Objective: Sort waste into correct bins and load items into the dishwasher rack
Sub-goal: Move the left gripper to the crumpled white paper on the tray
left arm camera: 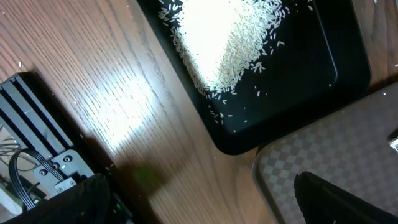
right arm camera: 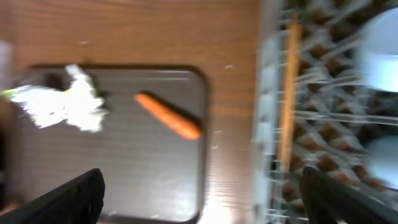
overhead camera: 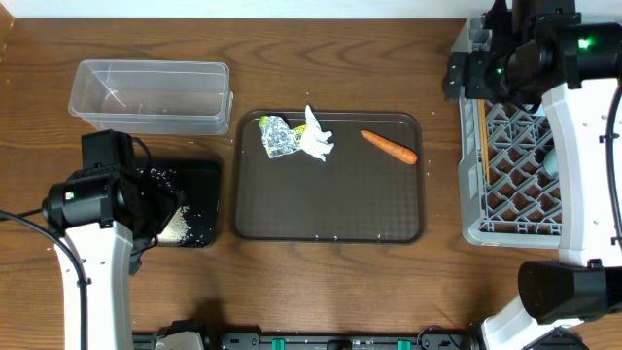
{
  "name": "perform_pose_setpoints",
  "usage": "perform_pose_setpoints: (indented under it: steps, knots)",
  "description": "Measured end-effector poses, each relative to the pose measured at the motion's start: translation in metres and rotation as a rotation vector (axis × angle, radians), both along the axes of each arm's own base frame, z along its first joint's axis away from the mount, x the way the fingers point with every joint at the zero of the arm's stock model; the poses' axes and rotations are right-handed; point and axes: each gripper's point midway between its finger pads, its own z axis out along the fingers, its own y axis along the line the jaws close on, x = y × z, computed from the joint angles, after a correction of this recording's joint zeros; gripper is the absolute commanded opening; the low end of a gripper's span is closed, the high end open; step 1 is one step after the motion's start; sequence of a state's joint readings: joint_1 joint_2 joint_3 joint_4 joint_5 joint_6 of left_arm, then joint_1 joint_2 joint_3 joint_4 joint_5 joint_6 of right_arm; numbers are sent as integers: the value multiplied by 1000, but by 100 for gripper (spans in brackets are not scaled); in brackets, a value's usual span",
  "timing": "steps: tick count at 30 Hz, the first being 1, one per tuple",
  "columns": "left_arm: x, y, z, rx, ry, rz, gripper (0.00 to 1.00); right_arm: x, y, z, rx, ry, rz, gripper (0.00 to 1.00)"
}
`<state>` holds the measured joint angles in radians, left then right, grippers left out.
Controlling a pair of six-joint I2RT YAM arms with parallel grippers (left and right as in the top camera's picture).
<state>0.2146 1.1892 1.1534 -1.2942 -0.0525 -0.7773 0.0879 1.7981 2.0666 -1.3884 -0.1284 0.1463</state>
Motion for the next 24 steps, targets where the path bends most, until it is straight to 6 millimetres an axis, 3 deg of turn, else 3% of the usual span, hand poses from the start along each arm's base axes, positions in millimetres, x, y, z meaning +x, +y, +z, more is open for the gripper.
perform_pose_setpoints:
  steps: [4, 8, 13, 20, 24]
  knots:
    - [0, 0, 0, 0, 0, 0, 98, -5, 21, 2, 94, 15, 54, 99]
    - [0, 0, 0, 0, 0, 0, 98, -3, 19, 2, 62, 5, 48, 99]
    - [0, 0, 0, 0, 0, 0, 98, 1, -12, -1, -58, -3, -44, 99]
    - [0, 0, 0, 0, 0, 0, 98, -14, -67, -9, -79, 85, -260, 99]
    - [0, 0, 0, 0, 0, 0, 98, -22, -77, -12, -63, 121, -311, 99]
